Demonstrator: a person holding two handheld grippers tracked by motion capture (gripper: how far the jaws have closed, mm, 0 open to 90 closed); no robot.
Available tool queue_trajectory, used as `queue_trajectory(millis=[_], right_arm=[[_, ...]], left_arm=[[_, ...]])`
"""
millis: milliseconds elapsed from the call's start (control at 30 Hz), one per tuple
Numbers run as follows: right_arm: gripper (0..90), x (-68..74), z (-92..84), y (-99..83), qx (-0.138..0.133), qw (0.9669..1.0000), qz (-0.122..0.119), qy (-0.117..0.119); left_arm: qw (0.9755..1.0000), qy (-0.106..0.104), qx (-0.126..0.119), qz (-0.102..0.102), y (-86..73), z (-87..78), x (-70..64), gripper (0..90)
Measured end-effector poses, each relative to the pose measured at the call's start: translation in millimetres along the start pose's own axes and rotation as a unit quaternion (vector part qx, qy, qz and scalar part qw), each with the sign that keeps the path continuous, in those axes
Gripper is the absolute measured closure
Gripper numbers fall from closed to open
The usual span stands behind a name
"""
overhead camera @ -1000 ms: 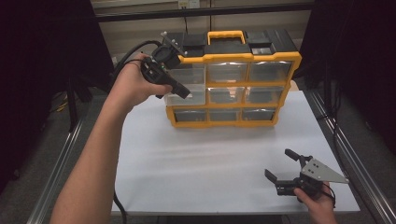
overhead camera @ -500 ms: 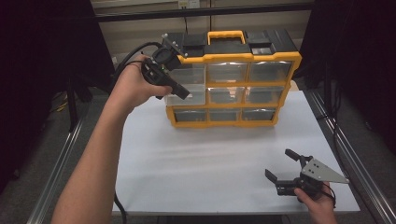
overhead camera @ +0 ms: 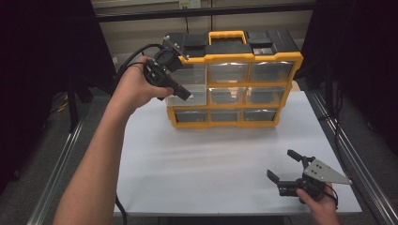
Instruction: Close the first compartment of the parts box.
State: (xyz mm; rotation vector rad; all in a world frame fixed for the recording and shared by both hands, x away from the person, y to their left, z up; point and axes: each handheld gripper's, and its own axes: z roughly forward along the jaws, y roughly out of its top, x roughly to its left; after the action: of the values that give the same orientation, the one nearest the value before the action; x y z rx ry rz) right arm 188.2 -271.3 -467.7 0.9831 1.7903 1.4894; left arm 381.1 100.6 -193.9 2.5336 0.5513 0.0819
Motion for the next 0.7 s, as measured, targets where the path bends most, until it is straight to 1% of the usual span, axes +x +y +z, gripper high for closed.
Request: queue_trajectory(millis=[33,67,133,167,233,267,300,333,400,500,533,600,633,700], right_arm=[[0.0,0.1,-0.1,0.0,0.001,1.0000,0.001,0.000],[0.0,0.1,-0.1,0.0,0.001,1.0000,0.001,0.000],[0.0,0.0,-0.1,0.0,0.001,1.0000,0.001,-0.001],[0.0,0.1,0.0,0.0,0.000,1.0000,-0.001,0.000],[0.0,0.1,0.0,0.1,-0.001,1.0000,-0.001,0.001],[0.0,0.2,-0.1,0.1,-0.001,1.0000,-0.001,0.001],[0.0,0.1,-0.2,0.1,0.000,1.0000,-0.001,0.000],[0.0,0.1,-0.3,0.1,0.000,1.0000,0.000,-0.001],[0.0,0.1,-0.4,0.1,0.000,1.0000,0.001,-0.001],[0.0,0.0,-0.3,0.1,0.000,1.0000,-0.001,0.000],[0.0,0.1,-0.2,0.1,0.000,1.0000,-0.002,0.000],[0.0,0.1,0.0,0.1,-0.001,1.0000,-0.001,0.001],[0.0,0.1,-0.2,0.1,0.000,1.0000,-0.001,0.000],[0.0,0.0,-0.3,0.1,0.000,1.0000,-0.001,-0.001]], left_arm=[[1.0000,0.000,0.000,0.000,0.0,0.0,0.0,90.0],[1.0000,0.004,-0.006,-0.004,-0.4,1.1,-0.6,90.0],[1.0000,0.001,-0.002,-0.001,-0.1,1.1,0.3,90.0],[1.0000,0.003,0.003,0.005,0.2,1.1,1.1,90.0],[1.0000,0.003,0.002,0.007,0.4,1.6,1.7,90.0],[0.9999,0.003,-0.008,-0.010,0.0,3.2,-0.4,90.0],[0.9999,0.000,0.007,0.008,0.6,1.7,2.3,90.0],[1.0000,0.001,0.002,0.007,0.3,2.6,2.2,90.0],[0.9999,-0.001,0.006,0.009,0.5,2.0,2.8,90.0],[1.0000,-0.002,0.004,0.008,0.4,3.3,3.7,90.0],[1.0000,0.003,0.002,0.006,0.3,3.9,3.3,90.0],[1.0000,0.003,0.003,0.005,0.3,4.0,3.2,90.0],[1.0000,0.004,0.000,-0.002,0.2,4.3,3.1,90.0],[1.0000,0.004,-0.003,-0.001,0.4,4.3,3.9,90.0]])
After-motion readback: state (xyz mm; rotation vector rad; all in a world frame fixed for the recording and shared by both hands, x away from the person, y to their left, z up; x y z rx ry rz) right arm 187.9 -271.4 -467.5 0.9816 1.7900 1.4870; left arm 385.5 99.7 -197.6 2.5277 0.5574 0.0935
